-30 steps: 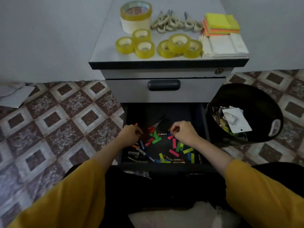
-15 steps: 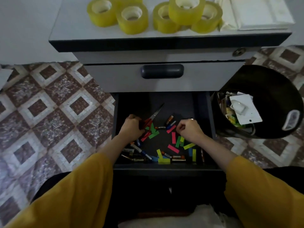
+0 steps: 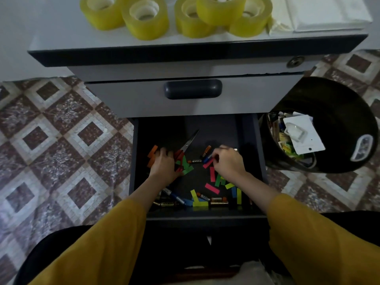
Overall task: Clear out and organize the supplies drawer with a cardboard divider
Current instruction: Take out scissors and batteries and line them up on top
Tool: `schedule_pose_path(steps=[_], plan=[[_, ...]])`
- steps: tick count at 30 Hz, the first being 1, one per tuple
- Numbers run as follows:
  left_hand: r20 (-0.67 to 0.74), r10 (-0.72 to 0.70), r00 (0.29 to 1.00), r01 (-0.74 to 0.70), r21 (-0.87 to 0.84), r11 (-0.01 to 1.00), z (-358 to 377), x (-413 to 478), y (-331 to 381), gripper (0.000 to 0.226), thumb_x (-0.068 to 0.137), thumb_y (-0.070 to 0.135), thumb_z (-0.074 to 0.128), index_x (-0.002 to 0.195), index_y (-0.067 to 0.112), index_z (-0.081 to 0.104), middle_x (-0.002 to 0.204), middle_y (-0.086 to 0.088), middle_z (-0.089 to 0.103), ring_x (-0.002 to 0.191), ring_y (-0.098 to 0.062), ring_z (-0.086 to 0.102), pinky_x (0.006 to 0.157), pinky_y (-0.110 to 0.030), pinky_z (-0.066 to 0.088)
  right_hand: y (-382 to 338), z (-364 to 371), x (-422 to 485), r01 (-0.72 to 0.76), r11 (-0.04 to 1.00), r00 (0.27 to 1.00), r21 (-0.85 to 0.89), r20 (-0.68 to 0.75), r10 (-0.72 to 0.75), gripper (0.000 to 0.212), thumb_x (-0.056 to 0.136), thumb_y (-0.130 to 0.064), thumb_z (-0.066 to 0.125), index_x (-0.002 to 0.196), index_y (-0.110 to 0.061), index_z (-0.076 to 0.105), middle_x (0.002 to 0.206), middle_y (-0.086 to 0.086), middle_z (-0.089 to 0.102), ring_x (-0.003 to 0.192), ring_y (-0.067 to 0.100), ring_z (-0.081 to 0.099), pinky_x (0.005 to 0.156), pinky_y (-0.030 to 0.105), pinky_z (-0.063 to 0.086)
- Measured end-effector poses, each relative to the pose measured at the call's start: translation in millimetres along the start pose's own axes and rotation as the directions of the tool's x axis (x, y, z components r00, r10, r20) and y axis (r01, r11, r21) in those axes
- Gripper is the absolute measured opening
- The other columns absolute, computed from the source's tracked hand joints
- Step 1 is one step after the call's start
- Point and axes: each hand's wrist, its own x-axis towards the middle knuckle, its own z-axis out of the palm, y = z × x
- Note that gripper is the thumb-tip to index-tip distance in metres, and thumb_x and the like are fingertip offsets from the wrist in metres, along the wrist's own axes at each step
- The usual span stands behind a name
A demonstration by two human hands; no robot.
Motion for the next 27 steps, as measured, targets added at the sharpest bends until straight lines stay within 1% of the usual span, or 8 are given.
schedule_pose_path(steps=[3, 5, 11, 15, 18, 21, 24, 27], plan=[[-0.035, -0.017, 0.999, 0.017, -0.004, 1.000, 3, 2, 1, 0.070, 0.082, 0.040, 0.067, 0.134, 0.004, 0.037, 0.136, -0.015, 0.032, 0.127, -0.029, 0.034, 0.101, -0.033, 0.036, -2, 6, 4, 0.074, 0.996, 0.997, -0.057, 0.021, -0.073, 0.029, 0.090, -0.013, 0.053, 0.118, -0.017, 0.061, 0.122, -0.002, 0.052, 0.113, 0.022, 0.048, 0.083, 0.032, 0.047], [-0.054, -0.024, 0.998, 0.024, 0.000, 1.000, 4, 1, 1, 0.067, 0.083, 0.039, 0.066, 0.132, 0.004, 0.038, 0.135, -0.015, 0.033, 0.126, -0.028, 0.035, 0.101, -0.033, 0.037, -1, 9, 5, 0.083, 0.994, 0.995, -0.069, 0.057, -0.079, 0.034, 0.090, -0.011, 0.052, 0.123, -0.018, 0.059, 0.126, -0.003, 0.050, 0.117, 0.023, 0.044, 0.087, 0.034, 0.047], [-0.048, -0.030, 0.998, 0.030, 0.000, 1.000, 3, 2, 0, 0.068, 0.081, 0.038, 0.068, 0.131, 0.004, 0.038, 0.134, -0.015, 0.035, 0.125, -0.028, 0.036, 0.100, -0.033, 0.037, 5, 12, 3, 0.074, 0.995, 0.994, -0.072, 0.086, -0.068, 0.032, 0.089, -0.010, 0.053, 0.119, -0.017, 0.060, 0.120, 0.000, 0.052, 0.114, 0.021, 0.045, 0.085, 0.031, 0.044], [-0.003, -0.052, 0.999, 0.052, -0.046, 0.998, 0, -2, 2, 0.072, 0.075, 0.044, 0.072, 0.129, 0.008, 0.041, 0.129, -0.013, 0.042, 0.118, -0.027, 0.045, 0.089, -0.034, 0.045, 4, 11, 1, 0.035, 0.998, 0.996, -0.054, 0.078, -0.031, 0.031, 0.088, -0.011, 0.056, 0.118, -0.017, 0.061, 0.119, 0.001, 0.052, 0.112, 0.021, 0.047, 0.085, 0.031, 0.044], [0.087, -0.013, 0.996, 0.026, -0.143, 0.989, -1, -5, 5, 0.053, 0.080, 0.041, 0.070, 0.118, 0.008, 0.050, 0.111, -0.011, 0.058, 0.100, -0.024, 0.058, 0.075, -0.030, 0.049, 1, 12, 0, 0.015, 0.999, 0.997, -0.031, 0.071, -0.013, 0.030, 0.087, -0.014, 0.058, 0.118, -0.016, 0.060, 0.120, 0.002, 0.051, 0.111, 0.021, 0.050, 0.083, 0.029, 0.043], [0.124, 0.069, 0.990, -0.044, -0.196, 0.980, 0, -3, 7, 0.028, 0.089, 0.023, 0.061, 0.114, 0.011, 0.062, 0.111, -0.009, 0.065, 0.097, -0.022, 0.062, 0.084, -0.034, 0.052, -3, 13, -1, -0.004, 1.000, 0.996, 0.005, 0.084, 0.003, 0.027, 0.087, -0.016, 0.060, 0.114, -0.014, 0.062, 0.118, 0.003, 0.053, 0.109, 0.022, 0.054, 0.079, 0.029, 0.043], [0.192, 0.127, 0.973, -0.093, -0.178, 0.980, -4, -3, 9, 0.024, 0.091, 0.018, 0.056, 0.112, 0.017, 0.067, 0.114, -0.003, 0.066, 0.096, -0.017, 0.063, 0.085, -0.032, 0.052, -9, 13, -5, 0.001, 0.999, 0.995, 0.043, 0.095, -0.005, 0.030, 0.089, -0.032, 0.060, 0.111, -0.013, 0.063, 0.114, 0.003, 0.056, 0.105, 0.021, 0.055, 0.081, 0.032, 0.045], [0.103, 0.091, 0.990, -0.074, -0.160, 0.984, -7, 0, 10, 0.023, 0.091, 0.019, 0.053, 0.107, 0.020, 0.069, 0.110, -0.001, 0.067, 0.093, -0.016, 0.063, 0.081, -0.032, 0.054, -15, 17, -12, -0.006, 0.998, 0.995, 0.062, 0.098, 0.000, 0.045, 0.085, -0.050, 0.060, 0.105, -0.010, 0.061, 0.109, 0.004, 0.057, 0.101, 0.020, 0.057, 0.079, 0.033, 0.046]])
